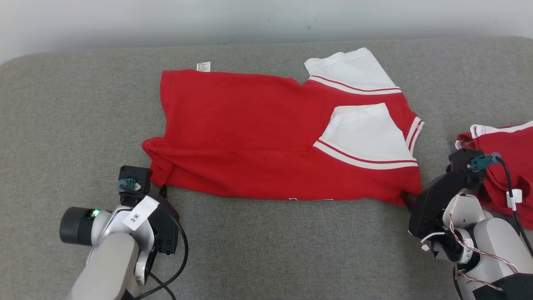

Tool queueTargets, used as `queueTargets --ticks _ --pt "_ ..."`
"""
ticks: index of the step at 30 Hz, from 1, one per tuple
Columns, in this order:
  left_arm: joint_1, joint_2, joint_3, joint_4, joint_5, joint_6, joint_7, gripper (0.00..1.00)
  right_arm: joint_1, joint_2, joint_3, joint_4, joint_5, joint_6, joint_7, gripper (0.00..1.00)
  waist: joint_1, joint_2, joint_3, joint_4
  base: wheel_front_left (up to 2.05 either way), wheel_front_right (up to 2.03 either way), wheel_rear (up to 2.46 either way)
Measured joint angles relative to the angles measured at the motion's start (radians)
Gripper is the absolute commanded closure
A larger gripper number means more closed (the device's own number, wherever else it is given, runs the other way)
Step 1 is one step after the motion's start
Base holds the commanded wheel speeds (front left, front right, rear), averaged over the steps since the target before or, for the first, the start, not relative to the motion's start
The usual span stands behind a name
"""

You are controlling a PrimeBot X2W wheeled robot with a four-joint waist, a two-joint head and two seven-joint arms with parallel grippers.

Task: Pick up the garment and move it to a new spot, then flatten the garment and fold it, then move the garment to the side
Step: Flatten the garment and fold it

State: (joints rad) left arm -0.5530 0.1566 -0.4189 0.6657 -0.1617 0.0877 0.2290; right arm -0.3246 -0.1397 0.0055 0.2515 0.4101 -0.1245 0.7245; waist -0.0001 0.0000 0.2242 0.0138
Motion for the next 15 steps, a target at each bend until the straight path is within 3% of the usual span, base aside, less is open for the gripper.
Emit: queueTargets --ticks 2,3,6,8,10,11,15 --pt "0.000 0.000 0.000 0.002 0.000 0.000 -0.001 0.55 -0.004 0.000 0.000 0.000 0.000 0.000 0.000 0.54 0.0000 0.0000 0.000 0.001 0.00 0.00 0.00" --pt "0.000 0.000 0.000 0.002 0.000 0.000 -0.001 0.55 -0.007 0.000 0.000 0.001 0.000 0.000 0.000 0.56 0.0000 0.0000 0.000 0.001 0.00 0.00 0.00" --pt "0.000 -0.001 0.000 0.004 0.000 0.000 -0.001 0.68 -0.011 0.000 0.000 0.002 0.000 0.000 -0.002 0.55 0.0000 0.0000 0.000 0.002 0.00 0.00 0.00" --pt "0.000 -0.001 0.000 0.006 -0.001 0.000 -0.001 0.67 -0.011 0.001 0.000 0.002 0.000 0.000 -0.003 0.53 0.0000 0.0000 -0.001 0.002 0.00 0.00 0.00" --pt "0.000 -0.002 0.000 0.007 -0.002 0.000 -0.003 0.60 -0.011 0.000 0.000 0.002 0.000 0.000 -0.004 0.07 0.0000 0.0000 -0.001 0.001 0.00 0.00 0.00" --pt "0.000 -0.002 0.000 0.007 -0.002 0.000 -0.006 0.56 -0.011 0.000 -0.001 0.002 -0.002 0.000 -0.004 0.00 0.0000 0.0000 -0.002 0.001 0.00 0.00 0.00" --pt "-0.001 -0.003 0.000 0.008 -0.002 0.000 -0.007 0.51 -0.014 0.000 -0.006 0.001 -0.003 0.000 -0.012 0.00 0.0000 0.0000 -0.003 0.000 0.00 0.00 0.00"
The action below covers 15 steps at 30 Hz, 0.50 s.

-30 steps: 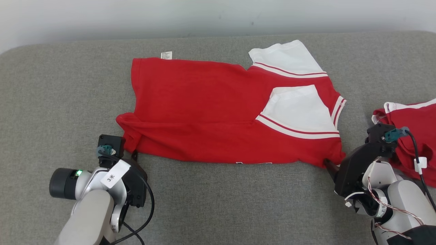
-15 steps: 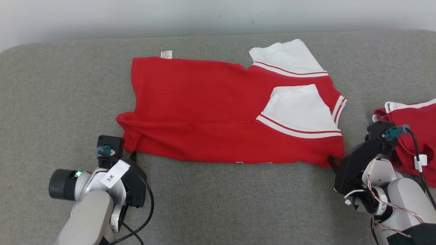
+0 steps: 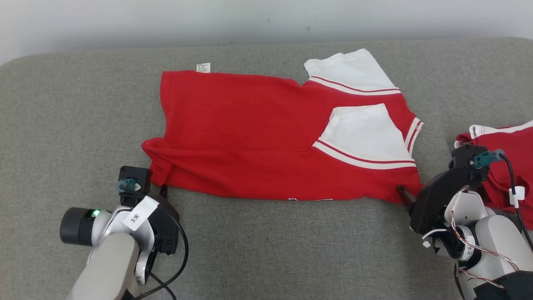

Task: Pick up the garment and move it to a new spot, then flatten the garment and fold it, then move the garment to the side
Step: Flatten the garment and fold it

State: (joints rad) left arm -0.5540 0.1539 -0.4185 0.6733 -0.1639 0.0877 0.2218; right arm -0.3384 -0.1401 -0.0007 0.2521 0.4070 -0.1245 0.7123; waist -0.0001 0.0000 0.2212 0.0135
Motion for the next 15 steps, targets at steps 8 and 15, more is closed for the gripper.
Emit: queueTargets --ticks 8,15 --pt "-0.004 0.000 0.001 0.010 -0.002 0.000 -0.003 0.53 -0.008 0.001 -0.001 -0.005 -0.003 0.000 -0.001 0.47 0.0000 0.0000 -0.002 0.001 0.00 0.00 0.00" --pt "-0.004 -0.004 -0.001 0.016 -0.004 0.000 -0.003 1.00 -0.019 0.001 -0.002 0.003 -0.003 0.000 0.001 1.00 0.0000 0.0000 -0.005 0.002 0.00 0.00 0.00"
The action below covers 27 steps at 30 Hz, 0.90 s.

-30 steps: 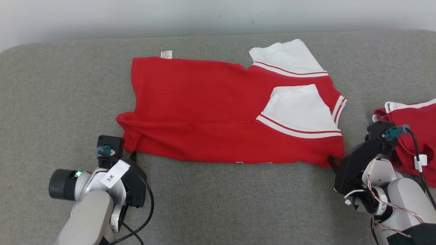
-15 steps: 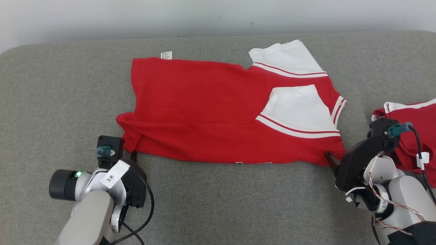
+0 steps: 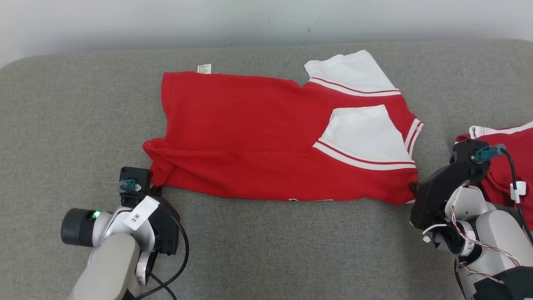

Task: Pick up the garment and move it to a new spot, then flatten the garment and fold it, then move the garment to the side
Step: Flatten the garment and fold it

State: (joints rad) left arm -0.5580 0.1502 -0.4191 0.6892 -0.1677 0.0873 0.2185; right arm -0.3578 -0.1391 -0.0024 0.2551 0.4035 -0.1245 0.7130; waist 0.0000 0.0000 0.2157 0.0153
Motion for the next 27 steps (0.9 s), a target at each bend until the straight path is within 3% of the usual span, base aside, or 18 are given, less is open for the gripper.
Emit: queueTargets --ticks 22,27 --pt "0.015 0.020 0.026 -0.005 -0.032 -0.001 -0.044 1.00 0.044 -0.001 -0.028 -0.004 0.003 0.001 -0.009 1.00 0.0000 0.0000 -0.033 -0.003 0.00 0.00 0.00" --pt "0.079 0.024 0.032 -0.028 -0.061 -0.033 -0.062 1.00 0.115 -0.001 -0.045 -0.050 0.035 0.020 -0.011 1.00 0.0000 0.0000 -0.054 0.001 0.00 0.00 0.00"
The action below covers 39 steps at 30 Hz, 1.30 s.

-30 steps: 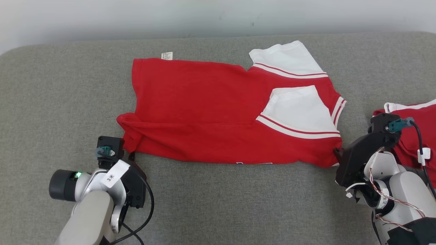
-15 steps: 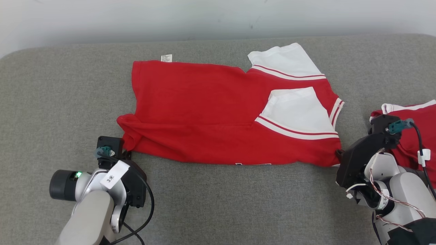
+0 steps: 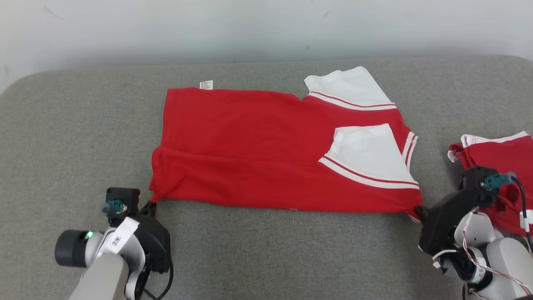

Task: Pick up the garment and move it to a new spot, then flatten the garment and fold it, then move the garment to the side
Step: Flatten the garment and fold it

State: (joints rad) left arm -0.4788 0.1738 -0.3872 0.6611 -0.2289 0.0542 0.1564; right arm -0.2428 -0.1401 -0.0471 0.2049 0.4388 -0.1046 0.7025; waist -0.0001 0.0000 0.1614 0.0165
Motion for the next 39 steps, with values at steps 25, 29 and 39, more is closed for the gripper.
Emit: queueTargets --ticks 25,29,39 --pt "0.396 0.042 0.106 -0.235 -0.257 -0.142 -0.013 1.00 0.335 -0.032 -0.103 -0.290 0.139 0.077 0.040 1.00 0.0001 0.0000 -0.069 0.004 0.00 0.00 0.00" --pt "0.472 0.040 0.112 -0.304 -0.287 -0.143 -0.013 1.00 0.446 -0.031 -0.140 -0.348 0.179 0.079 0.057 1.00 0.0001 0.0000 -0.080 0.023 0.00 0.00 0.00" --pt "0.621 0.070 0.139 -0.443 -0.304 -0.122 0.009 1.00 0.570 -0.009 -0.166 -0.449 0.198 0.069 0.086 1.00 0.0000 -0.0001 -0.130 0.050 0.00 0.00 0.00"
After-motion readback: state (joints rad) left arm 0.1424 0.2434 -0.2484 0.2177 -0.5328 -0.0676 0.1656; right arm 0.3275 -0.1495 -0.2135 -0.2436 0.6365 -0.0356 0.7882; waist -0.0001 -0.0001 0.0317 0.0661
